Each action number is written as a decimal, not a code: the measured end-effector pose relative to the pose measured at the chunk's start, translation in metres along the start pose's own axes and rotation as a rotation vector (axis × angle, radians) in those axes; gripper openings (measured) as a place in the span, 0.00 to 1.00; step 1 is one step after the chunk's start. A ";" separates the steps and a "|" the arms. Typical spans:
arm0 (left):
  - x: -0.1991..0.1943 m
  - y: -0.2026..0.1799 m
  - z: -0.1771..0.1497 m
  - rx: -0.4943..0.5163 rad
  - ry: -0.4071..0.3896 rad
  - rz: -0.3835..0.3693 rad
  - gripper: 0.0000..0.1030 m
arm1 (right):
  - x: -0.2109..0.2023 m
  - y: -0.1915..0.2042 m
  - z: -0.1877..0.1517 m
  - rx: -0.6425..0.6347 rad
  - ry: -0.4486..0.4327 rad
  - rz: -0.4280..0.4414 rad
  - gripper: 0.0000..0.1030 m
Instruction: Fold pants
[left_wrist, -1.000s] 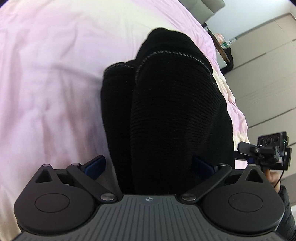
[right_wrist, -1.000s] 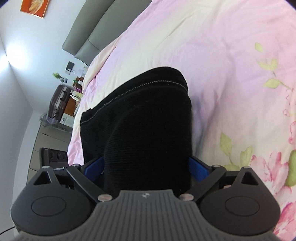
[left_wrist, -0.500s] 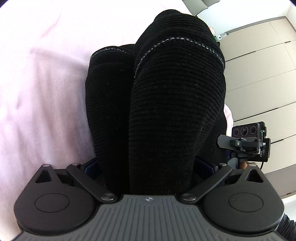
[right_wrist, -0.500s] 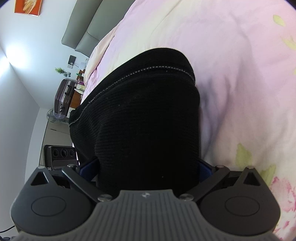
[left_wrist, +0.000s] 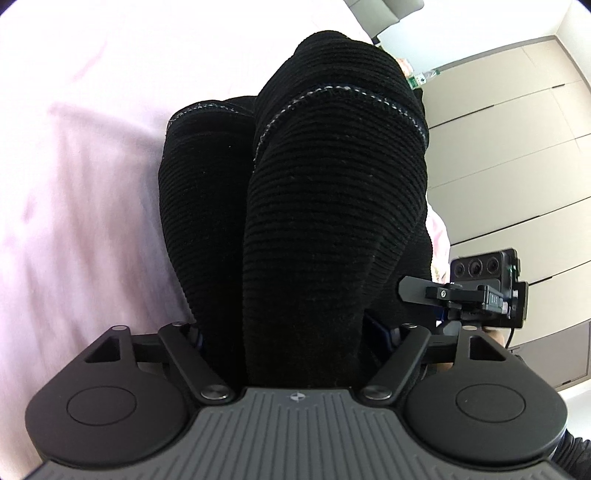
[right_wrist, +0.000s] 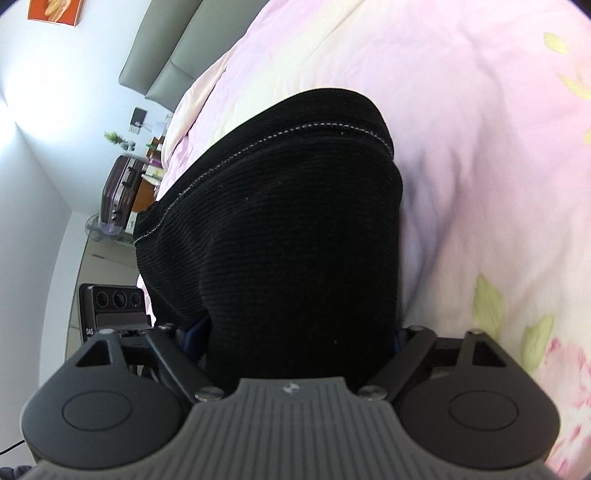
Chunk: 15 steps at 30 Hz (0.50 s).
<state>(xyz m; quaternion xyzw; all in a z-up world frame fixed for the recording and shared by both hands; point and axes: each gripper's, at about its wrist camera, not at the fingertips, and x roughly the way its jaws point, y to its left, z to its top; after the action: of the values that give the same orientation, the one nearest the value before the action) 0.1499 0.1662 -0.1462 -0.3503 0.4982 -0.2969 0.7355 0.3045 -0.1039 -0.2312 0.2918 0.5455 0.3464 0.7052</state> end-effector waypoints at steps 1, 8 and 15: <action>-0.002 -0.001 -0.002 -0.001 -0.012 -0.005 0.84 | -0.002 0.004 -0.003 -0.006 -0.013 -0.006 0.75; -0.027 -0.024 -0.030 0.034 -0.063 -0.068 0.81 | -0.043 0.048 -0.031 -0.106 -0.075 -0.004 0.68; -0.029 -0.030 -0.043 0.069 -0.024 -0.075 0.80 | -0.091 0.068 -0.077 -0.082 -0.125 -0.027 0.68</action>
<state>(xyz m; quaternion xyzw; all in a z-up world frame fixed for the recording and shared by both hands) 0.0972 0.1620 -0.1179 -0.3469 0.4654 -0.3372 0.7412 0.2035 -0.1350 -0.1440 0.2762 0.4895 0.3401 0.7540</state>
